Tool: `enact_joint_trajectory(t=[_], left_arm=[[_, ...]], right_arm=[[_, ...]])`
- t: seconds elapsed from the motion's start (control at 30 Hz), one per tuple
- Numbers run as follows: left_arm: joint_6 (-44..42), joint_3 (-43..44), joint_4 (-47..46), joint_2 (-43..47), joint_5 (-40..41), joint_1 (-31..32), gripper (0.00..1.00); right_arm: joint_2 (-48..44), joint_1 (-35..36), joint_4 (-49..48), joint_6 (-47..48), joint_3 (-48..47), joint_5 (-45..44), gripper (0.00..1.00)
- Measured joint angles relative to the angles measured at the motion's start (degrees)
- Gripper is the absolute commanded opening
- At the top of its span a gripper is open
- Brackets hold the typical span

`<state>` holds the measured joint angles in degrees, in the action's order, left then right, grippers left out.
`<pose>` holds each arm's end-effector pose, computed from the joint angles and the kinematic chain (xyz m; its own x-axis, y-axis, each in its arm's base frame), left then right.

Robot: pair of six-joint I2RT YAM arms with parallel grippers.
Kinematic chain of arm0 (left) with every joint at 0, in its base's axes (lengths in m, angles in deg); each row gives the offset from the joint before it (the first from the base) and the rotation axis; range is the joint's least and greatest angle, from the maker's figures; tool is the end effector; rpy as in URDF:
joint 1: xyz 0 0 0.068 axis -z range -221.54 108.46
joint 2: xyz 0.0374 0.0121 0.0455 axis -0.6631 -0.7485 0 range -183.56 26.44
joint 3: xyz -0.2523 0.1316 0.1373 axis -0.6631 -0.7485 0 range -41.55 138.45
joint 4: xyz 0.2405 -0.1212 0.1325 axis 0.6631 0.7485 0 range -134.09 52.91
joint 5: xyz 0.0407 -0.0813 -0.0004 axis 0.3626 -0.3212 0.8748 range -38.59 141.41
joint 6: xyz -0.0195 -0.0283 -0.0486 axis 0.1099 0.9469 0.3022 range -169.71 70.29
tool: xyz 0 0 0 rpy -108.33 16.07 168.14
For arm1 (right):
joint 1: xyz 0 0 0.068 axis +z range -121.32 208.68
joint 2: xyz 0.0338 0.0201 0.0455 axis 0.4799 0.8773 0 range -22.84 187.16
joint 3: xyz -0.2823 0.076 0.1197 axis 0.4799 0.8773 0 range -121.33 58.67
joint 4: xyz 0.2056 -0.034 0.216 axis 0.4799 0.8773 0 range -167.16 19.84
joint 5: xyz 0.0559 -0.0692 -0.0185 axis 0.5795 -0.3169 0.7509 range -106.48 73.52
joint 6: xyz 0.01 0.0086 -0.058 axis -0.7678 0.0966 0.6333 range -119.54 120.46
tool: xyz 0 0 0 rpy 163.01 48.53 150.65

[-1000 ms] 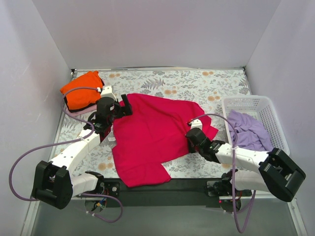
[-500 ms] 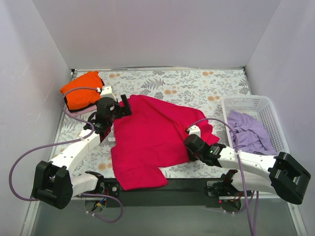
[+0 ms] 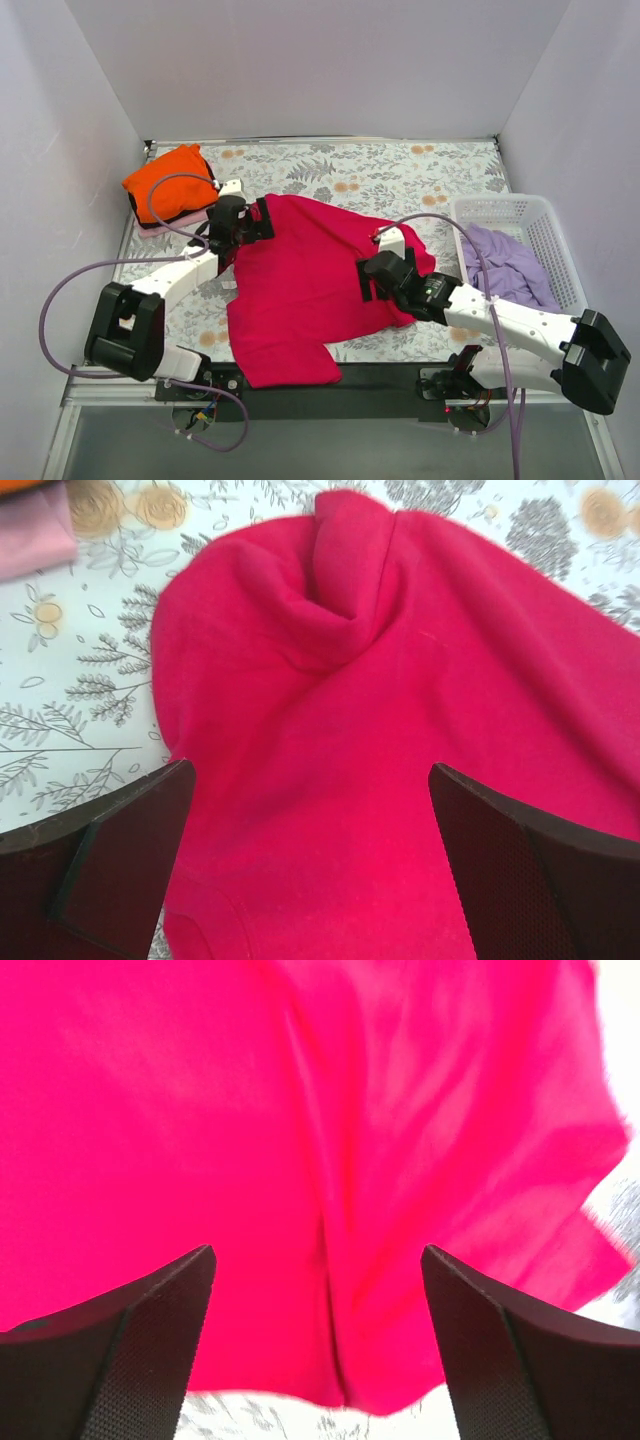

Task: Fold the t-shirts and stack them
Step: Flatten the tshirt out

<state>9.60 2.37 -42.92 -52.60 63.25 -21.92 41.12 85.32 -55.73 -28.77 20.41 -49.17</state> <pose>0.3080 -0.1004 0.2318 -0.4331 -0.7392 -0.5158 -0.3913 0.6697 -0.6312 0.1536 0.1905 0.2395 -0.5963 -0.1583 -0.7870 -0.2404 0.9706 -0.0131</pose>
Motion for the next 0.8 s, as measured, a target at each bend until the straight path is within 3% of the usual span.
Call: enact_joint_trajectory(t=[0.23, 0.5, 0.8], left_arm=[[0.0, 0.6, -1.4, -5.2, -0.5, 0.0, 0.94], [0.0, 1.6, -3.0, -6.1, -0.7, 0.0, 0.89], [0.0, 3.8, -2.7, -12.0, -0.9, 0.0, 0.79]], right_arm=[[2.7, -3.6, -5.4, 7.0, -5.8, -3.4, 0.8], [9.5, -14.4, -15.4, 13.3, -5.8, 3.9, 0.77], [15.5, -15.5, -18.5, 14.4, -4.6, 11.1, 0.72]])
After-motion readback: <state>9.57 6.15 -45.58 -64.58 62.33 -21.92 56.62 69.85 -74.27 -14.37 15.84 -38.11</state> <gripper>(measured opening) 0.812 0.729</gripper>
